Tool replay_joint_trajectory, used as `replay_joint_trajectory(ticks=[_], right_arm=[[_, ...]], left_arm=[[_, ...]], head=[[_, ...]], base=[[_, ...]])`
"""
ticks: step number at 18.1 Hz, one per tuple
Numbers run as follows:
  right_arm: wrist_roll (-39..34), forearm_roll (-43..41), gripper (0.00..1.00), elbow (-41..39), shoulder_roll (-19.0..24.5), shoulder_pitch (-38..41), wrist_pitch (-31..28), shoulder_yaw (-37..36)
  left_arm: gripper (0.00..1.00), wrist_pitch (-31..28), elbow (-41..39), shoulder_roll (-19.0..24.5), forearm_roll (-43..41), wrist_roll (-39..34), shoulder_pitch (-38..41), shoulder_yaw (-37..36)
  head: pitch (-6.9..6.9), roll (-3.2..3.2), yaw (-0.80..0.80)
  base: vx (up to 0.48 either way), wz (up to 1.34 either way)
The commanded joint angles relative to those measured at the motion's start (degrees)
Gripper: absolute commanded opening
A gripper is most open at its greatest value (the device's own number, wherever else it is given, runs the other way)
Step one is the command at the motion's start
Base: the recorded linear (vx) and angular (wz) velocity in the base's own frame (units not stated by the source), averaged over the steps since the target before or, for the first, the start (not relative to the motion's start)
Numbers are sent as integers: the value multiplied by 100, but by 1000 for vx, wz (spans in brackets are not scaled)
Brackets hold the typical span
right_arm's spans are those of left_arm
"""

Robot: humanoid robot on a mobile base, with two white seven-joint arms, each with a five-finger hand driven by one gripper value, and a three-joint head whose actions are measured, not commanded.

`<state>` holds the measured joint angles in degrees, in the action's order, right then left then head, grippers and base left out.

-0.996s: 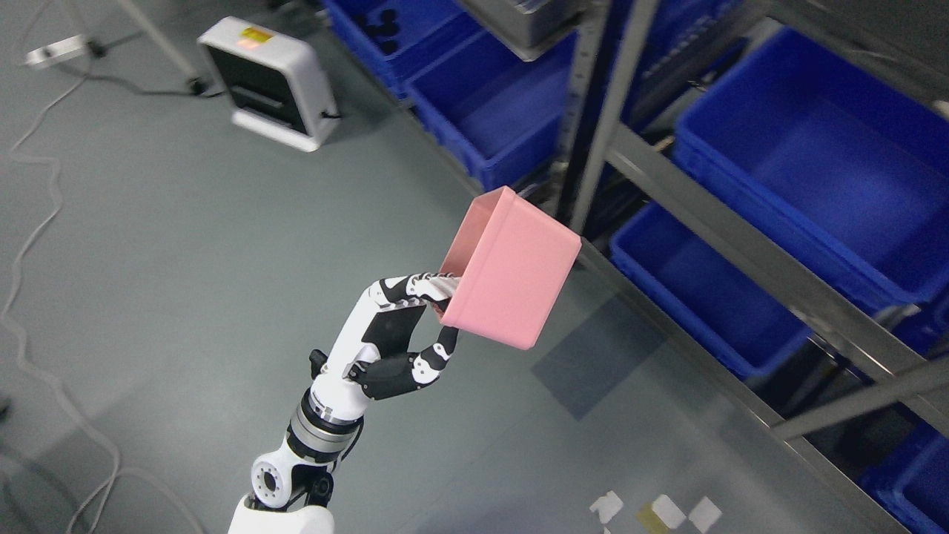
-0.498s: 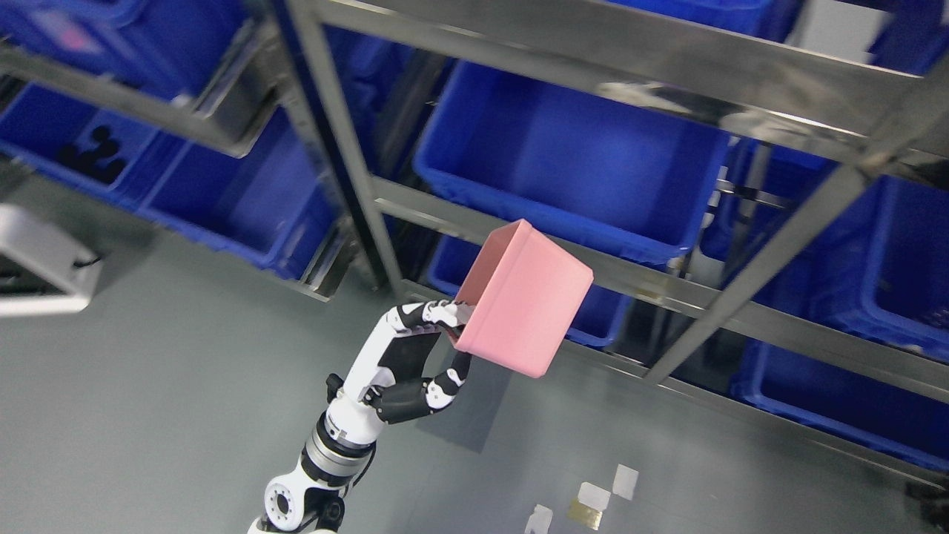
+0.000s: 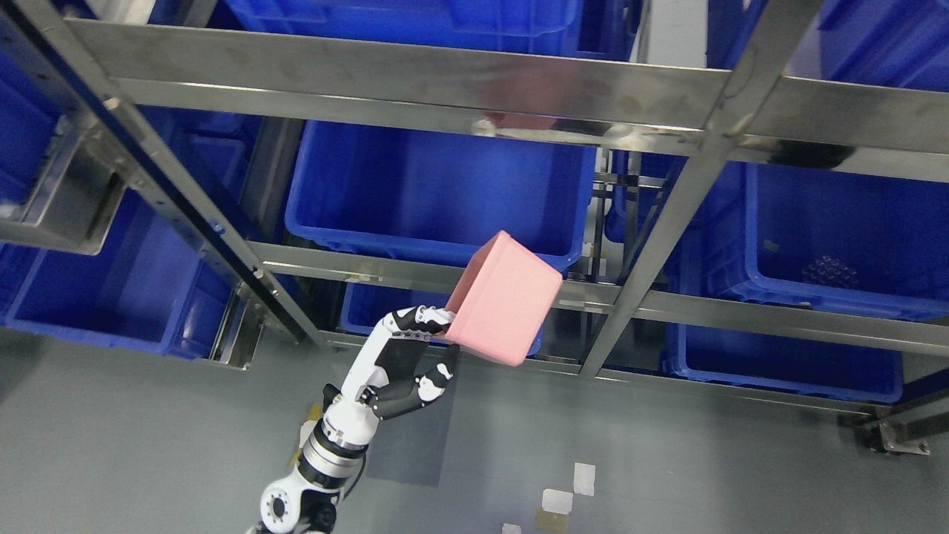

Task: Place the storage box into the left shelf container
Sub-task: 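Carry the held pink box toward the shelf rack while turning, then lower the pink box into the blue shelf bin and release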

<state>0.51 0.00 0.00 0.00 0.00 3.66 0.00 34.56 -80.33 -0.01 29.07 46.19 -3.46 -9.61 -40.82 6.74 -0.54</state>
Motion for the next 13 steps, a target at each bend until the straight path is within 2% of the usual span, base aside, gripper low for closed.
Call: replay_joint_trajectory(ticks=[1,7,13], right_arm=[[19,-9,100,-100,-100,-44,3,-17],[19,-9,100,-100,-100,-44,3,-17],[19,-9,100,-100,-100,-44,3,-17]], left_arm=[[8,-537,1570,101,-339,-22,-926,1145],[9,-1513,3011,101,-946,-31,-2305,1664],[10,-1672,5304,101,-1841,-40,-4388,1806]], head=[[0,0,0],[1,0,0],[1,0,0]], base=[[62,-289],[29,-98],[-4,15]])
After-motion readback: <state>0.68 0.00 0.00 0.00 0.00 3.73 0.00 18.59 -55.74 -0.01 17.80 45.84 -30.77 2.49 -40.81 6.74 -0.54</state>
